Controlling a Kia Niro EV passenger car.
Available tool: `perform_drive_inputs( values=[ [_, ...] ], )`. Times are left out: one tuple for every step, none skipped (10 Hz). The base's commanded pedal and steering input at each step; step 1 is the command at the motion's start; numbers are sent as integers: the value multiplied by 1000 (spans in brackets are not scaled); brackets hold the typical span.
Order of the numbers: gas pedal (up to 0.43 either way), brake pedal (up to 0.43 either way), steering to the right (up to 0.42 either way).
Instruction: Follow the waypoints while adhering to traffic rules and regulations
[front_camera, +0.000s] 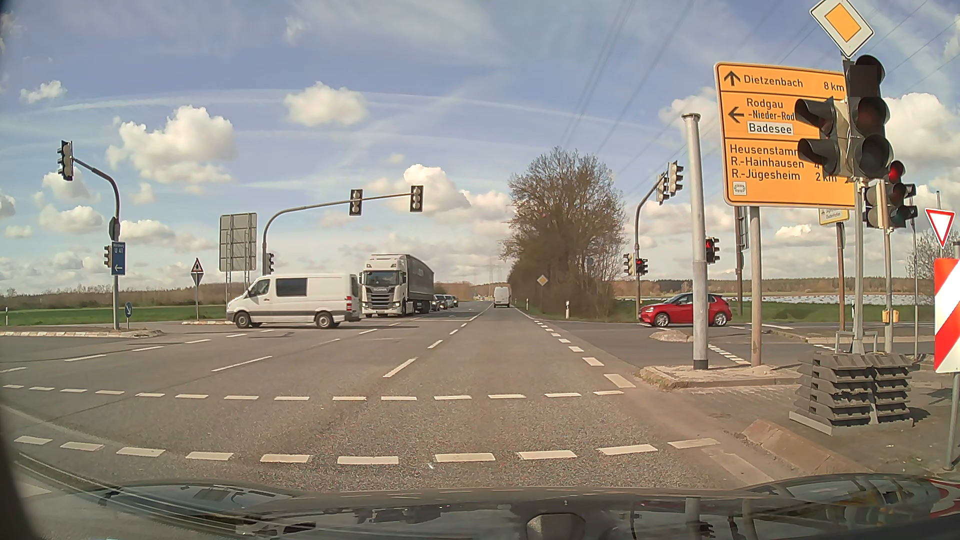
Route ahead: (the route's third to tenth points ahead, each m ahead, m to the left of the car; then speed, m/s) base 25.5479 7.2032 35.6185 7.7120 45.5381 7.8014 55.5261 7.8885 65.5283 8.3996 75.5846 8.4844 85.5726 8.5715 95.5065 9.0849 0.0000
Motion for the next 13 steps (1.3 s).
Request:
perform_drive_inputs(
  values=[
    [0,323,-4],
    [0,323,-4],
    [0,323,-4],
    [0,323,-4],
    [0,323,-4],
    [0,323,-4],
    [0,323,-4],
    [0,323,-4],
    [0,323,-4],
    [0,323,-4],
    [0,323,-4],
    [0,323,-4],
    [0,323,-4]
  ],
)
